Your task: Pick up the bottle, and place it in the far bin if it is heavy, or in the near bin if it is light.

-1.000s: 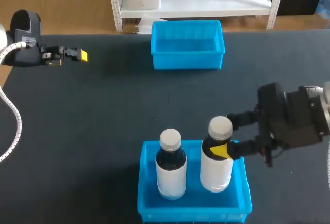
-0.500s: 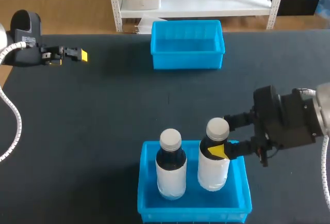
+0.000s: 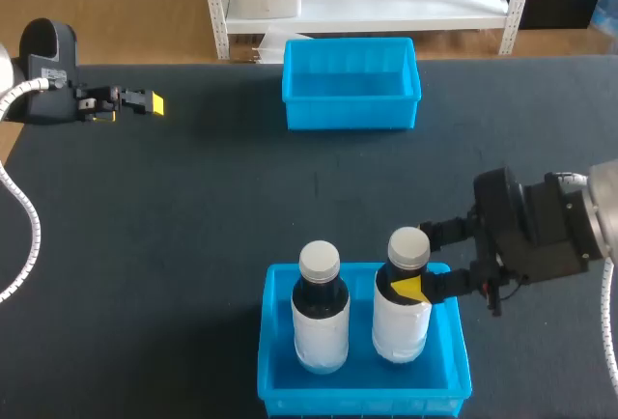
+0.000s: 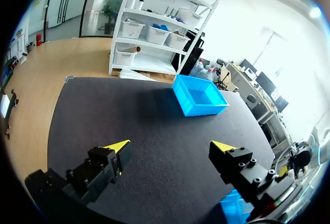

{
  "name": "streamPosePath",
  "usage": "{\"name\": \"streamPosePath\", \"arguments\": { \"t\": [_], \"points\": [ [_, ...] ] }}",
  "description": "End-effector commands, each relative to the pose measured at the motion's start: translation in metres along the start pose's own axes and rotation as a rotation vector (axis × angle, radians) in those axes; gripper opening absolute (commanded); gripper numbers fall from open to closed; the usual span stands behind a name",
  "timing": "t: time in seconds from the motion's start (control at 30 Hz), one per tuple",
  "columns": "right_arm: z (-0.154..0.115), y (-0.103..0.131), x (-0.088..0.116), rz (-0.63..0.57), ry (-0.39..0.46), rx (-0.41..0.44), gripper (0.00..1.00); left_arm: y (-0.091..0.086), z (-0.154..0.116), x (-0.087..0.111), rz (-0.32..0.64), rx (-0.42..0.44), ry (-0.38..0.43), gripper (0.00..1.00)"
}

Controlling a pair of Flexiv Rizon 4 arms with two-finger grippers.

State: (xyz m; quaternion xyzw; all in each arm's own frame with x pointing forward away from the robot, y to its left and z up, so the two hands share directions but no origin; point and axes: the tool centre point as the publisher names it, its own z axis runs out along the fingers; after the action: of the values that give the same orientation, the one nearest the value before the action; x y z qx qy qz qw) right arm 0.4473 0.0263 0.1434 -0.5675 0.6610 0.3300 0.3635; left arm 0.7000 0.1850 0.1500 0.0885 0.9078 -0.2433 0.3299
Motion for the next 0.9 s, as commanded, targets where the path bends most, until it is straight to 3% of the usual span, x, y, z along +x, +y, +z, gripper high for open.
{"name": "streamPosePath", "arguments": {
  "t": [0.03,0.23,0.5,0.67,0.7,0.73,0.9],
  "points": [
    [0.0028,-0.0007,0.0026,0.0,-0.004,-0.001,0.0,0.0,0.0,0.0,0.0,0.0,0.0,1.0],
    [0.0054,0.0,0.0059,0.002,0.006,-0.01,0.0,0.0,0.0,0.0,0.0,0.0,0.0,1.0],
    [0.0068,0.0,0.0083,0.009,0.01,-0.014,0.23,0.0,0.0,0.0,0.0,0.0,0.0,1.0],
    [0.0071,-0.0004,0.0099,0.014,0.017,-0.014,0.47,0.0,0.0,0.0,0.0,0.0,0.0,1.0],
    [0.0071,-0.0004,0.0102,0.015,0.019,-0.015,0.62,0.0,0.0,0.0,0.0,0.0,0.0,1.0],
    [0.007,-0.0004,0.0104,0.018,0.023,-0.016,1.0,0.0,0.0,0.0,0.0,0.0,0.0,1.0],
    [0.0035,-0.0012,0.0115,0.025,0.03,-0.012,1.0,0.0,0.0,0.0,0.0,0.0,0.0,1.0]
  ]
}}
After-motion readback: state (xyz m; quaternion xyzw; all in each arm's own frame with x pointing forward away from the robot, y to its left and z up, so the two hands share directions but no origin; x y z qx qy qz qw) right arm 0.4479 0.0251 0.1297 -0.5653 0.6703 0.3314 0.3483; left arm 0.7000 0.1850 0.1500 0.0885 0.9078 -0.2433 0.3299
